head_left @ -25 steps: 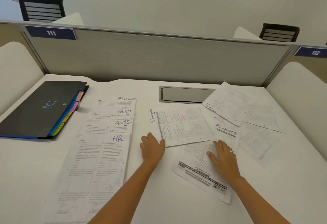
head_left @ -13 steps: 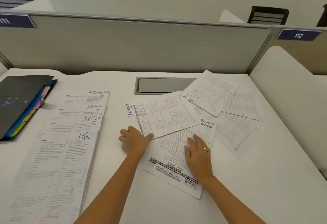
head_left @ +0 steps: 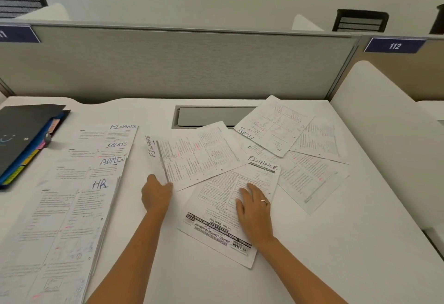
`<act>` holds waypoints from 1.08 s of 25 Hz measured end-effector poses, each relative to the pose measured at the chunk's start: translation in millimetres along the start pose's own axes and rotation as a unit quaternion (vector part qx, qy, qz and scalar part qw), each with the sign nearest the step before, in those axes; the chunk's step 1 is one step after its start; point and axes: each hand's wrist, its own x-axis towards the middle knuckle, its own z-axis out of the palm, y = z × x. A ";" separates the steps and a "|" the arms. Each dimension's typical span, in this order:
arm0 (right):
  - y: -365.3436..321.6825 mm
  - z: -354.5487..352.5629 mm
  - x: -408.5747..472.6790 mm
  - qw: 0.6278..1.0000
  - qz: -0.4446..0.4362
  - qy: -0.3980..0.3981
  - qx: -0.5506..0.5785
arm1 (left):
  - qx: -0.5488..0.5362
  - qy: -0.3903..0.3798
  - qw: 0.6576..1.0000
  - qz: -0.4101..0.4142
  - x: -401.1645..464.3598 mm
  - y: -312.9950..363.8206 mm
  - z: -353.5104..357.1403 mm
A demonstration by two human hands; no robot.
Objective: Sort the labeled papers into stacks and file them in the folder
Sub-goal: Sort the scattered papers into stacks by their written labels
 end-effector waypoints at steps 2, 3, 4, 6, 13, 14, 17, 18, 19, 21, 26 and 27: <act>3.9 1.1 0.2 0.999 -0.001 0.005 0.039 | -0.056 0.031 0.997 0.053 -3.8 -8.0 -10.8; 5.3 0.0 0.5 0.998 0.003 0.002 0.068 | -0.105 0.043 0.990 0.083 -7.6 -7.9 -18.8; 6.9 -1.6 1.2 0.995 0.008 -0.007 0.102 | -0.160 0.053 0.979 0.111 -12.0 -4.6 -28.5; 10.2 -7.9 3.8 0.985 0.021 -0.016 0.172 | -0.224 0.079 0.958 0.164 -19.3 9.9 -52.5; 10.1 -64.5 30.2 0.913 0.155 0.036 0.375 | -0.367 0.007 0.898 0.243 -20.4 70.3 -127.7; 8.6 -72.8 34.4 0.908 0.146 0.032 0.391 | -0.361 -0.025 0.898 0.251 -18.7 75.5 -132.7; -0.6 -94.6 43.4 0.877 0.109 -0.049 0.465 | -0.310 -0.100 0.913 0.244 -16.9 88.0 -124.7; -2.3 -97.6 45.7 0.864 0.101 -0.090 0.485 | -0.292 -0.116 0.920 0.233 -17.6 90.7 -113.5; -3.5 -98.8 46.5 0.852 0.095 -0.136 0.497 | -0.278 -0.126 0.926 0.220 -19.1 93.1 -100.1; -3.9 -96.6 43.9 0.837 0.086 -0.199 0.503 | -0.271 -0.143 0.933 0.191 -19.9 94.2 -68.9; 7.7 -79.9 32.9 0.857 0.180 -0.113 0.470 | -0.180 -0.167 0.956 0.159 -21.4 79.8 -1.7; 11.7 -76.6 30.6 0.842 0.216 -0.105 0.483 | -0.150 -0.179 0.959 0.163 -25.0 76.7 8.3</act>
